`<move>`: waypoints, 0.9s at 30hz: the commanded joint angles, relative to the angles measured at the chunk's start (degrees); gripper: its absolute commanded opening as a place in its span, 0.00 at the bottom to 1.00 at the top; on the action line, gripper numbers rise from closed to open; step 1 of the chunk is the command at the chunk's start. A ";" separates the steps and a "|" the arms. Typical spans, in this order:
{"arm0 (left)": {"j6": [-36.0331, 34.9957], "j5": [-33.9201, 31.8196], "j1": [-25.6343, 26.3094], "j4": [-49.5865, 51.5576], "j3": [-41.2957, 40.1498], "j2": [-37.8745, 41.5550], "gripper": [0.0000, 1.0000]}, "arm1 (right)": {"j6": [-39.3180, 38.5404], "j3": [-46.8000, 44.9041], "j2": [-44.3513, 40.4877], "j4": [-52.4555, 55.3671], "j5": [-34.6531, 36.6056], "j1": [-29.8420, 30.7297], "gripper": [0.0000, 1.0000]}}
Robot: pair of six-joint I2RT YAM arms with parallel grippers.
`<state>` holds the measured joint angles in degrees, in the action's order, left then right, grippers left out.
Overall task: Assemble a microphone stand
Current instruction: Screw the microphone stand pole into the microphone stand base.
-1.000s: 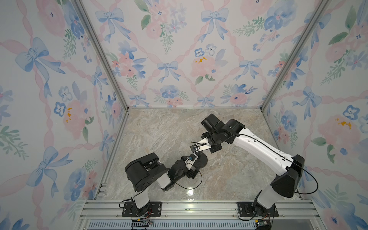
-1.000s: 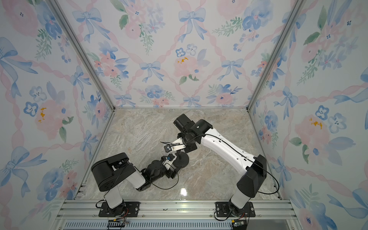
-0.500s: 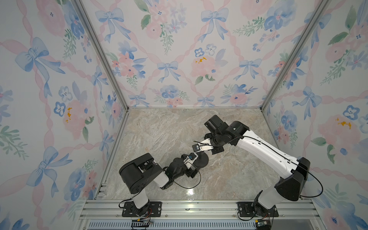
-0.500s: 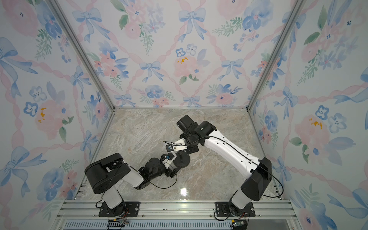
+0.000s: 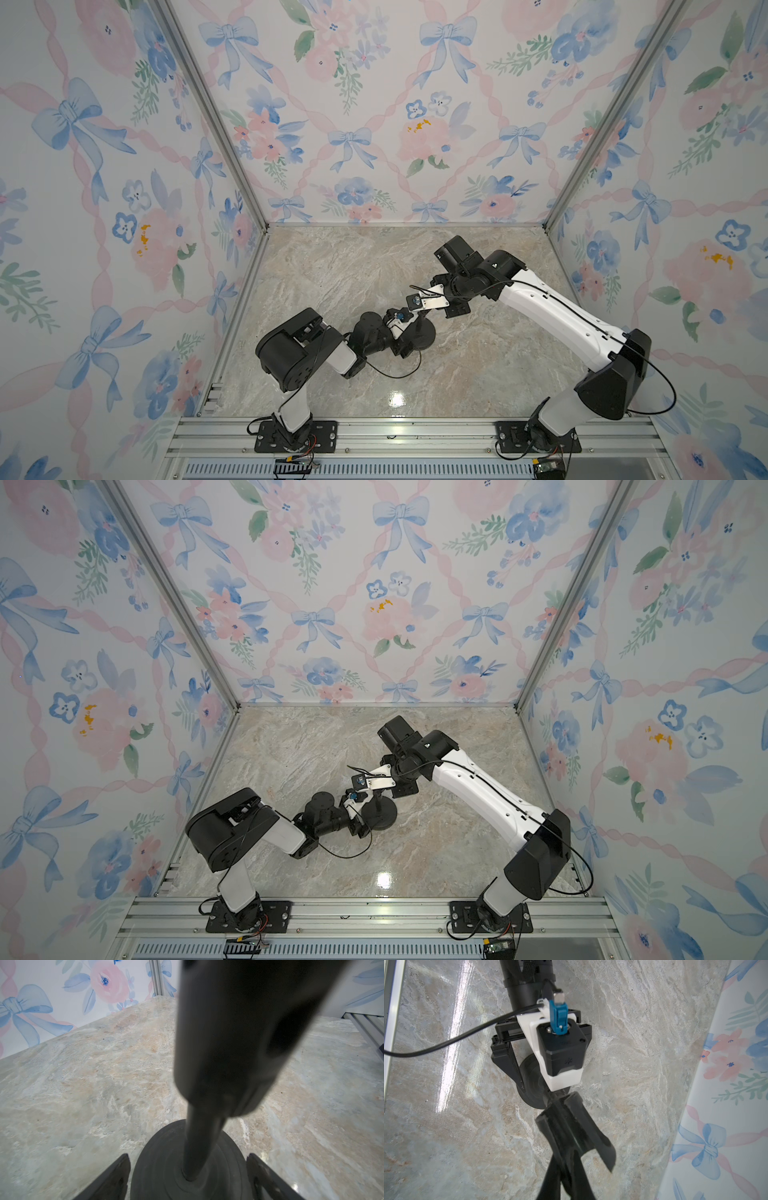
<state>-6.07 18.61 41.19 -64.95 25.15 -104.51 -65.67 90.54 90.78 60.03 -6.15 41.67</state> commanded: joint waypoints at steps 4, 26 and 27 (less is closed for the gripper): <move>-1.82 0.02 0.22 0.60 0.11 -3.77 0.87 | 2.60 -2.33 -0.09 -1.21 -2.21 -1.05 0.10; -0.84 -5.34 0.11 4.74 2.13 -6.41 0.74 | 31.47 -0.43 -1.27 2.49 1.86 3.79 0.02; -0.75 -5.30 0.11 4.86 2.16 -6.49 0.74 | 32.80 -0.43 -1.06 2.91 1.65 3.77 0.01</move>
<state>-6.79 15.90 41.36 -65.08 26.87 -108.88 -40.75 89.62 89.56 60.80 -3.99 44.16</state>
